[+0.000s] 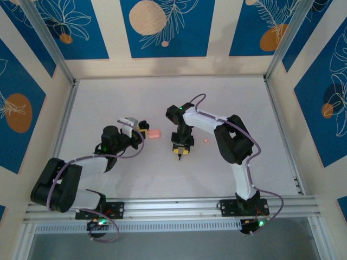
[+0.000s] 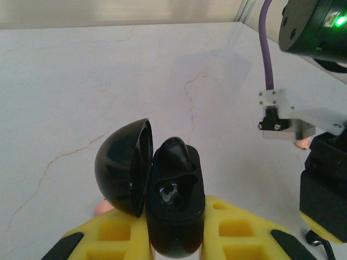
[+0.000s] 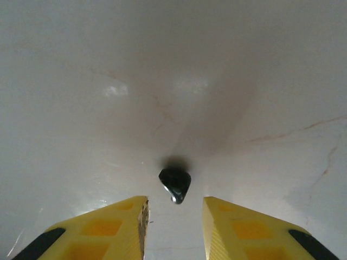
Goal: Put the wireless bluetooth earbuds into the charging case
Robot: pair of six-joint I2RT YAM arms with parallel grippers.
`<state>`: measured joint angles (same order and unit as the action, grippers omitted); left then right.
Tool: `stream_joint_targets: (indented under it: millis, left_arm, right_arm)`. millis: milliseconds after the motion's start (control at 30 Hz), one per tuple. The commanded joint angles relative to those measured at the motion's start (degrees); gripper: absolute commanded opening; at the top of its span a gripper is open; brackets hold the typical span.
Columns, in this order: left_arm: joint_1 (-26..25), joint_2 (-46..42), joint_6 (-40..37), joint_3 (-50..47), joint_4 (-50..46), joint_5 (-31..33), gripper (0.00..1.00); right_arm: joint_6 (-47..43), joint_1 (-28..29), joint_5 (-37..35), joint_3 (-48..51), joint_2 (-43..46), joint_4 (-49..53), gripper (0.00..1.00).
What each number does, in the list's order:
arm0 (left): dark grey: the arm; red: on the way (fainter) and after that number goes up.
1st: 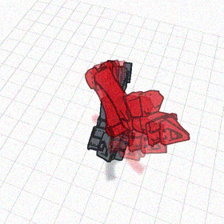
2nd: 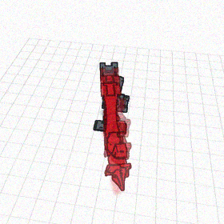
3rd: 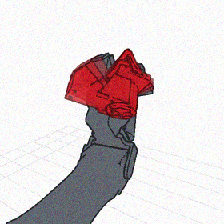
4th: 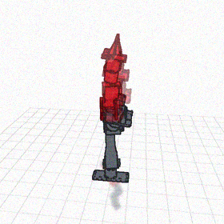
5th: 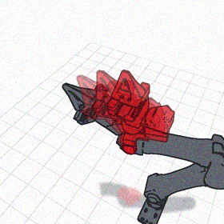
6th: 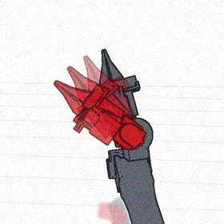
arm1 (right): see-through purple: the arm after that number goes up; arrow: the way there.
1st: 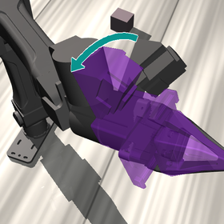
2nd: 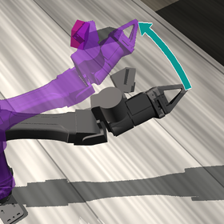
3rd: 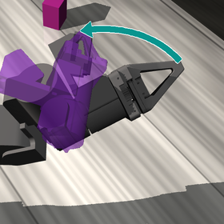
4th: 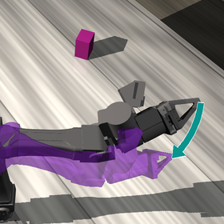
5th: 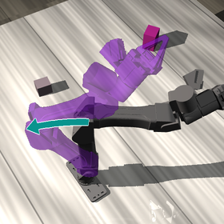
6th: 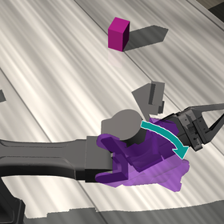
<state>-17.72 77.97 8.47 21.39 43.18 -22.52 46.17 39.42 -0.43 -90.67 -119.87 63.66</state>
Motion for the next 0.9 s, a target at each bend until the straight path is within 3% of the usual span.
stream_joint_targets:
  millis: [0, 667, 867]
  left_arm:
    - [0.67, -0.54, 0.18, 1.56, 1.03, -1.74, 0.19]
    - [0.6, -0.19, 0.4, 1.55, 0.95, -2.02, 0.19]
    - [0.66, -0.19, 0.24, 1.37, 0.99, -2.15, 0.19]
  right_arm:
    - [1.45, 0.48, 1.87, -0.79, -1.09, 0.29, 0.33]
    - [1.44, 1.01, 2.34, 1.98, -3.34, -1.16, 0.32]
    - [1.11, 0.97, 2.03, 2.39, -4.05, -2.44, 0.26]
